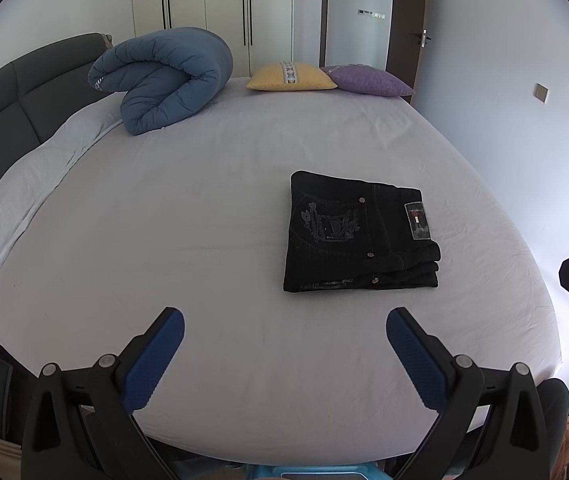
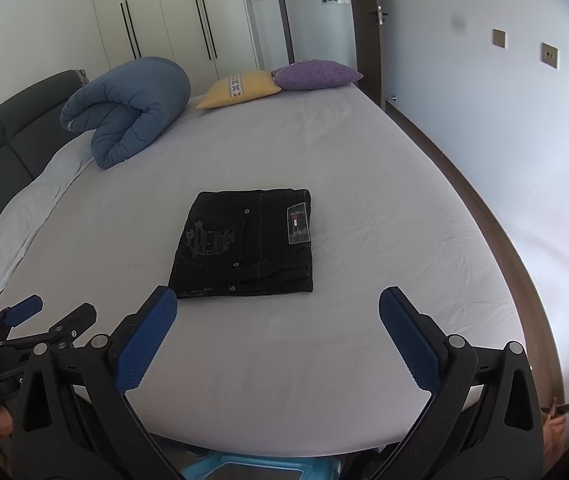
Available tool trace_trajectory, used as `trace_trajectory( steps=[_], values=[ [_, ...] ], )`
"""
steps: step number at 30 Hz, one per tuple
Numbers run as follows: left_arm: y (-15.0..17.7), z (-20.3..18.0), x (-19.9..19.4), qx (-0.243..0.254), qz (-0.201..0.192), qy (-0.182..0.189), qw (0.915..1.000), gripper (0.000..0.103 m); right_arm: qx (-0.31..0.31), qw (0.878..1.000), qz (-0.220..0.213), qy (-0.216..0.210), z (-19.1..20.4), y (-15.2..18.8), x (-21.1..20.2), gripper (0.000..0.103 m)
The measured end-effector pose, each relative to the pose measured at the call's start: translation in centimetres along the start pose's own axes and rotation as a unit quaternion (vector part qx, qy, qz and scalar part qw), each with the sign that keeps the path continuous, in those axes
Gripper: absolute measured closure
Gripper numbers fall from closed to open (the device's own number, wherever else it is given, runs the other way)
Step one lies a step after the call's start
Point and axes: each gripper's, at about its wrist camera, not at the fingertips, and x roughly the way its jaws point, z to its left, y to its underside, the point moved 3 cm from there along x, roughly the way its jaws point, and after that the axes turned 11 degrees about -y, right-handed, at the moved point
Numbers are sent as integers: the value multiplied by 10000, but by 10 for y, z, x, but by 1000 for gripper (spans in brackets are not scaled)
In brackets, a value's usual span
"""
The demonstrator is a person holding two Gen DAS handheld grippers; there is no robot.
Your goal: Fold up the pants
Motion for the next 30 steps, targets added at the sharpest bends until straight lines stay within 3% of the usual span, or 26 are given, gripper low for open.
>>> trace_trajectory(
  steps=[30],
  values=[
    [5,-2,4,4,64,5,10000,0,19,10000,71,-16,5,7,8,0]
  ],
)
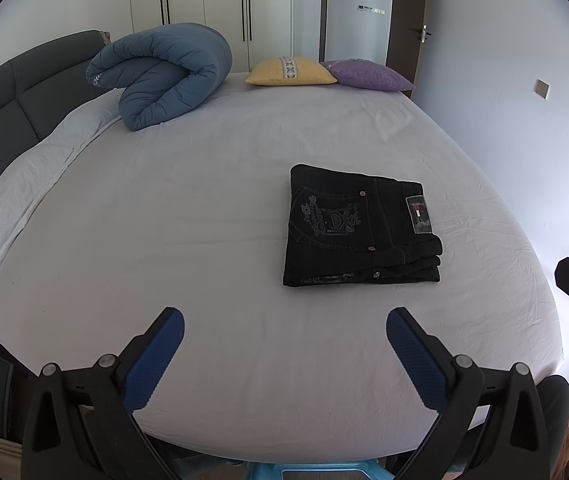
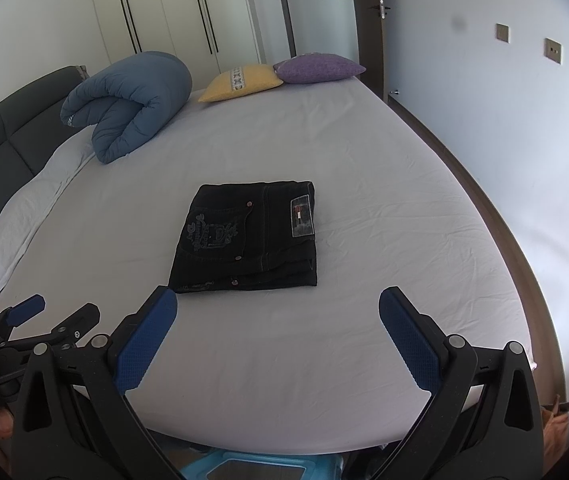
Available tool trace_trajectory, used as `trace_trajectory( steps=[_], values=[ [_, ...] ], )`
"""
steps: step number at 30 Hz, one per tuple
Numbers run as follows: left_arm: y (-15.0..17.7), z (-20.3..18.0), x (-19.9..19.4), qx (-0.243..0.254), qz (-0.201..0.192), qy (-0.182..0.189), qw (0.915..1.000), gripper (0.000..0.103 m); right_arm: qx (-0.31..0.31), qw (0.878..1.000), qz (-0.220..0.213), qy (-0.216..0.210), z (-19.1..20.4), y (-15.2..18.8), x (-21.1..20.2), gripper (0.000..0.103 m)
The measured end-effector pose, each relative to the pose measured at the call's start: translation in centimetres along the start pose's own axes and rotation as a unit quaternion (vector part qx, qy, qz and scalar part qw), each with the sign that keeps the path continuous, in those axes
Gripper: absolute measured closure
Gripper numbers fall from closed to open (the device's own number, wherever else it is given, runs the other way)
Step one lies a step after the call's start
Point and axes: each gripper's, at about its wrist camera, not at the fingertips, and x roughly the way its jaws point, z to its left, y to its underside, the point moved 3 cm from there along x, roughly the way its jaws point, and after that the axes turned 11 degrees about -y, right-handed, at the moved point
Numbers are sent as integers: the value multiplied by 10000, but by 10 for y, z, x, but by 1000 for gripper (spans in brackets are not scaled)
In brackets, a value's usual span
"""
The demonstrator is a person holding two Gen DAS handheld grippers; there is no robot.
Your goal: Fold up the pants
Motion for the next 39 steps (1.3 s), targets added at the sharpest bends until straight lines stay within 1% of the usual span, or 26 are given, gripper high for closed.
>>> trace_trajectory(
  steps=[32,39],
  values=[
    [5,1,1,31,82,18,10000,0,-8,10000,14,-18,0,1,1,0],
    [5,0,1,44,91,10,9999,0,-14,10000,26,-24,3,5,2,0]
  ],
)
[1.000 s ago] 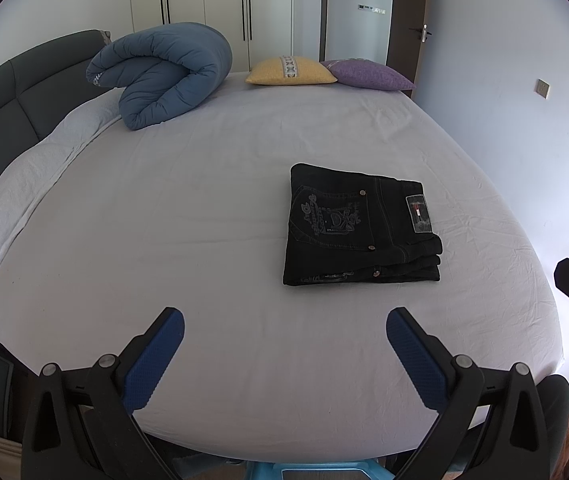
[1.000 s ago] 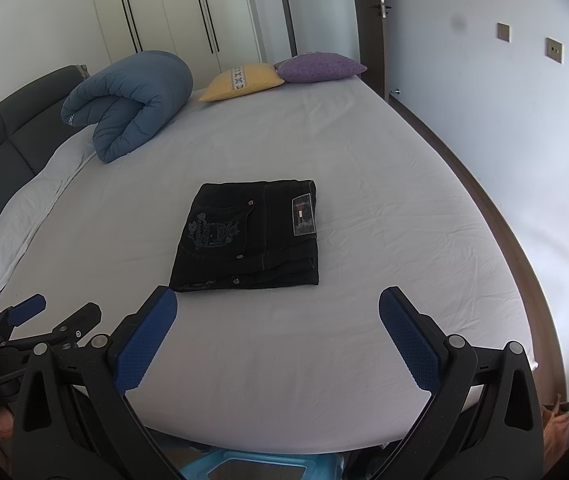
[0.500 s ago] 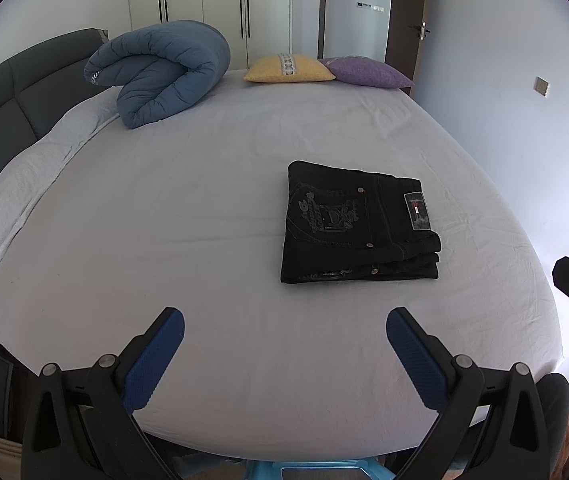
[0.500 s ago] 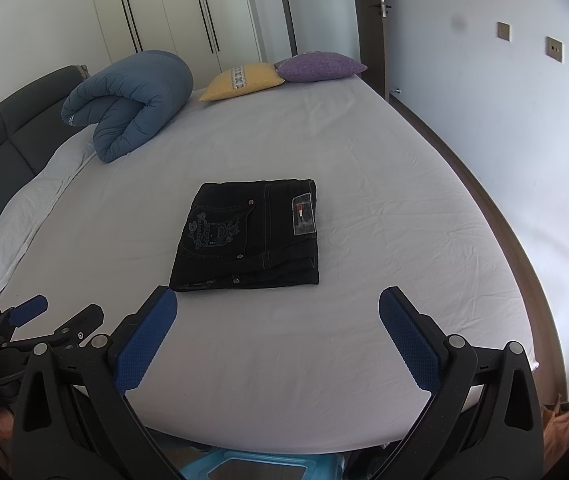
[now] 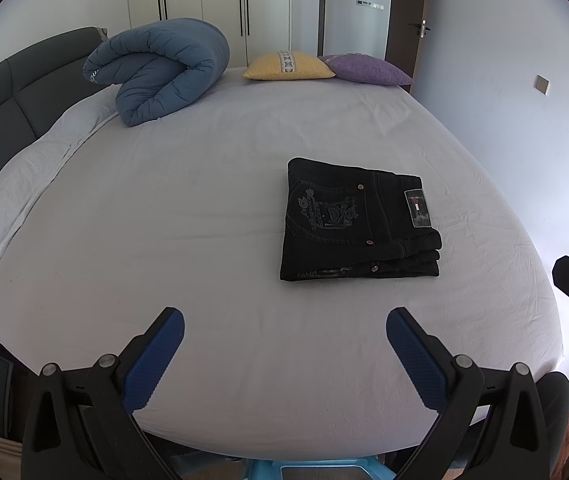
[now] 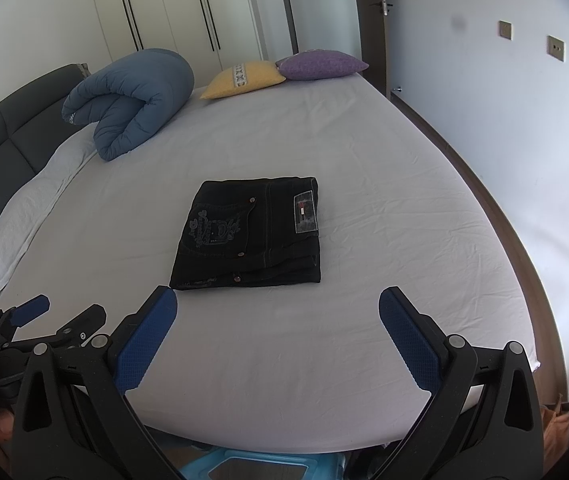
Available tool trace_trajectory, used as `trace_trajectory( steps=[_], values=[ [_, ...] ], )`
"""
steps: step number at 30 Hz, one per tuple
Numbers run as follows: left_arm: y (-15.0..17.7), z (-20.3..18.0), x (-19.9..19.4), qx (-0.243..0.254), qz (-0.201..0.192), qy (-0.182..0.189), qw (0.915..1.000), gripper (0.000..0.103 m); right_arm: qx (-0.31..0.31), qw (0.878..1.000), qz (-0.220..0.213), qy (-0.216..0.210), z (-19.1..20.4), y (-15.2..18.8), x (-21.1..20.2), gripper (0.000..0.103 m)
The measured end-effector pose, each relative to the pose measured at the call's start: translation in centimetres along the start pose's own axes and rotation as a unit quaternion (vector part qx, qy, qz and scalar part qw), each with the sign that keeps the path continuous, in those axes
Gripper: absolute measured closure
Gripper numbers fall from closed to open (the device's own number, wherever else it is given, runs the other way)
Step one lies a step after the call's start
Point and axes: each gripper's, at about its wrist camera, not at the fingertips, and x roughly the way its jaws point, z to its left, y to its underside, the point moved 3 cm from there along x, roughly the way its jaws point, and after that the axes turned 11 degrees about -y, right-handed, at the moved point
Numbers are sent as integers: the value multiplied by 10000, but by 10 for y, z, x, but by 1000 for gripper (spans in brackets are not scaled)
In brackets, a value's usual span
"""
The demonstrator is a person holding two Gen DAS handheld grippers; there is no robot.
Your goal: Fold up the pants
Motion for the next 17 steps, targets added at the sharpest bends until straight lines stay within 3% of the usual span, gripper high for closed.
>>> trace_trajectory(
  steps=[17],
  values=[
    [2,-4,-1,121,-106,-199,9997,0,46,10000,55,-14,1,11,1,0]
  ],
)
